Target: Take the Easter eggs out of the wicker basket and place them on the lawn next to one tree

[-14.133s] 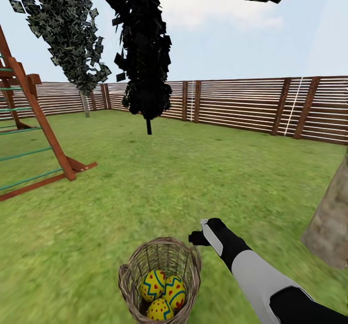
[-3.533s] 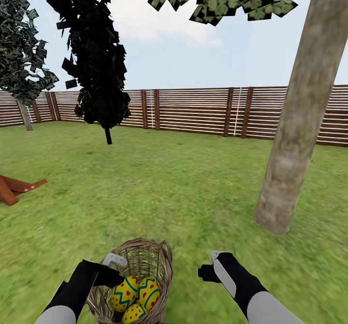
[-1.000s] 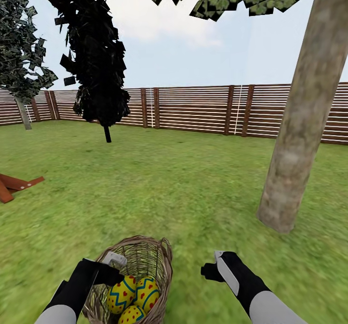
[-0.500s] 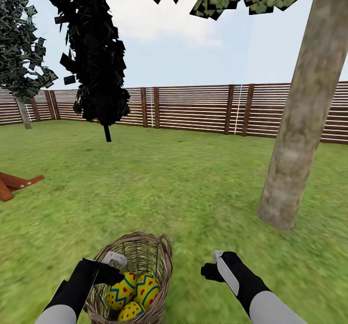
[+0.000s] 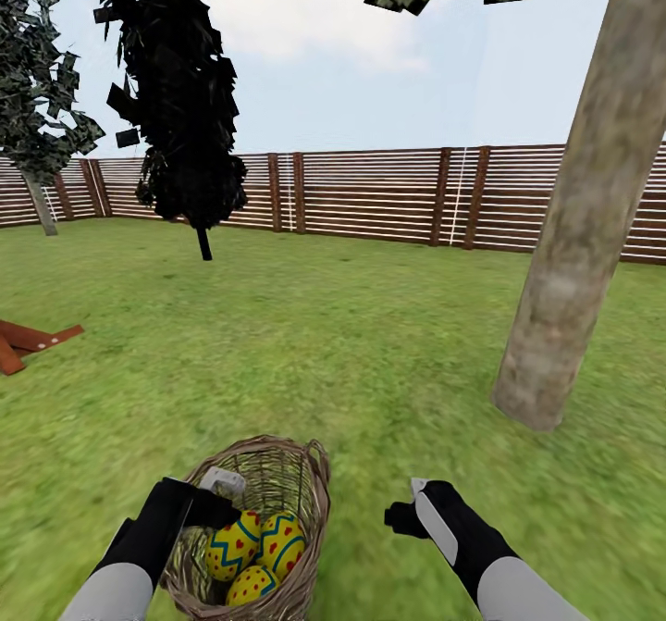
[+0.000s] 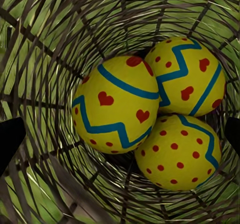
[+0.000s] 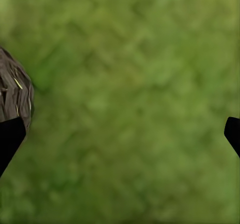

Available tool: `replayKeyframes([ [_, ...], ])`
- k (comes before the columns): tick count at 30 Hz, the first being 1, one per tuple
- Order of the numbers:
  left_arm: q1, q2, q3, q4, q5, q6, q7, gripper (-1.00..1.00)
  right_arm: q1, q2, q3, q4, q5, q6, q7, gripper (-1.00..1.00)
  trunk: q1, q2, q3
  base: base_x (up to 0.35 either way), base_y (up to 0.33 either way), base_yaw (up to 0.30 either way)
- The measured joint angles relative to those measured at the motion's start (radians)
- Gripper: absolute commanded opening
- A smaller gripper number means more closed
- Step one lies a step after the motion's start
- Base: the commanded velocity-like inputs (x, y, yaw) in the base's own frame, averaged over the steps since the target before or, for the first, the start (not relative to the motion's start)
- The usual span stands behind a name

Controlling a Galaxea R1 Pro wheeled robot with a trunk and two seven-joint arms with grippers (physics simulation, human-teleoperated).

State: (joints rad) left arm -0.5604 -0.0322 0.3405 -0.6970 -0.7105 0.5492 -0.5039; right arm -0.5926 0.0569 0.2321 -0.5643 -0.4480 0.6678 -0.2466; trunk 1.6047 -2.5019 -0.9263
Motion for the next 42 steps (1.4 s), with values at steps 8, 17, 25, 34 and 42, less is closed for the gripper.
replayKeyframes([
  [8, -0.009, 0.000, 0.000, -0.001, 0.000, 0.007, 0.000, 1.00, 0.001, 0.001, 0.000, -0.028, -0.001, 0.002, -0.002, 1.00, 0.000, 0.000, -0.007, 0.000, 0.000, 0.000],
  [17, -0.009, 0.000, -0.001, -0.001, 0.000, 0.007, 0.001, 1.00, 0.001, 0.000, 0.000, -0.032, 0.000, 0.009, -0.002, 1.00, 0.001, 0.000, -0.025, 0.000, 0.000, 0.000],
  [25, -0.010, 0.000, -0.001, -0.001, -0.001, 0.007, 0.001, 1.00, 0.001, 0.000, 0.000, -0.032, 0.000, 0.012, -0.002, 1.00, 0.004, -0.002, -0.069, 0.000, 0.000, 0.000],
  [34, -0.010, -0.001, 0.000, -0.031, -0.002, 0.008, 0.004, 1.00, 0.001, 0.001, 0.001, -0.033, 0.000, 0.012, -0.003, 1.00, 0.007, -0.004, -0.107, 0.000, 0.000, 0.000],
  [42, -0.010, -0.001, 0.000, -0.081, -0.001, 0.035, 0.002, 1.00, 0.001, 0.001, 0.001, -0.033, 0.000, 0.011, -0.003, 1.00, 0.007, -0.004, -0.120, 0.000, 0.000, 0.000],
])
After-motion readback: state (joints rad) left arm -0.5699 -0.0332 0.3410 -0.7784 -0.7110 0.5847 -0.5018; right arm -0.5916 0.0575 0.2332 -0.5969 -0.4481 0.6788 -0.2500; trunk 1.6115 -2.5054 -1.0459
